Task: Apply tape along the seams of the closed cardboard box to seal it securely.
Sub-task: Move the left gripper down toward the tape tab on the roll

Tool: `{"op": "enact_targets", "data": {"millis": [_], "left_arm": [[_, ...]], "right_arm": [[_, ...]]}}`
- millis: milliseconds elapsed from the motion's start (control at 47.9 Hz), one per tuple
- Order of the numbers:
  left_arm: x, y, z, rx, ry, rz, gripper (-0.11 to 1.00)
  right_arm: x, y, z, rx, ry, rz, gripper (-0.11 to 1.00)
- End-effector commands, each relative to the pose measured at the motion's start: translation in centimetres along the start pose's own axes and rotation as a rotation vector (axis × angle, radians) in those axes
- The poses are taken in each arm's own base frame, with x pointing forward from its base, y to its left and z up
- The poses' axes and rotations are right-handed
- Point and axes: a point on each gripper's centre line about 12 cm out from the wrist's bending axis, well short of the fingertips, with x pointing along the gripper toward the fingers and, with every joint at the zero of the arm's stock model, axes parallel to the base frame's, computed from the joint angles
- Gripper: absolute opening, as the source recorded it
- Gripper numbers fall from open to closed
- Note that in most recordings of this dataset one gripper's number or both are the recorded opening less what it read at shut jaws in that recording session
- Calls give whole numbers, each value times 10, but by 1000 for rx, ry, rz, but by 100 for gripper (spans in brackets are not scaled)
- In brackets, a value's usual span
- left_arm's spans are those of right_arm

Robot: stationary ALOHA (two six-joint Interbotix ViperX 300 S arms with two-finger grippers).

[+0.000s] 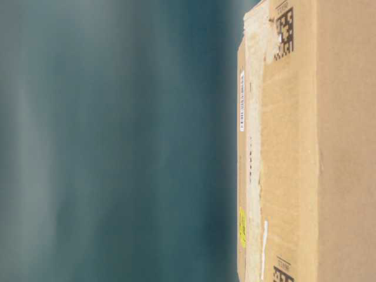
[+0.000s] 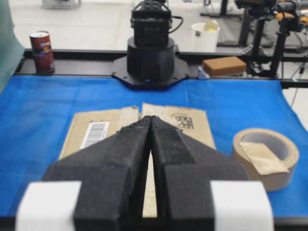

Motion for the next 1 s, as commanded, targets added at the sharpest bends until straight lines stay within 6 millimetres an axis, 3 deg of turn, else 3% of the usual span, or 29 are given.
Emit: {"op": "enact_targets", "data": {"millis": [0,167,397,773,836,982], "left_arm": [[3,0,6,-6,-6,3,0],[5,-8,3,51,2,-36,0],[11,-36,3,250,-71,-160,0],[32,-90,-18,611,-74,-368,2],[40,-95,-21,641,-74,-376,11],[64,-106,-35,699,-31,-398,51]], "right_arm": [[4,0,12,11,-29,1,0],[4,0,13,28,-26,-4,0],[5,-1,12,42,-25,-8,0],[5,-1,13,40,-29,-8,0],[5,-1,13,42,-31,-10,0],[5,-1,12,42,-26,-10,0]]}}
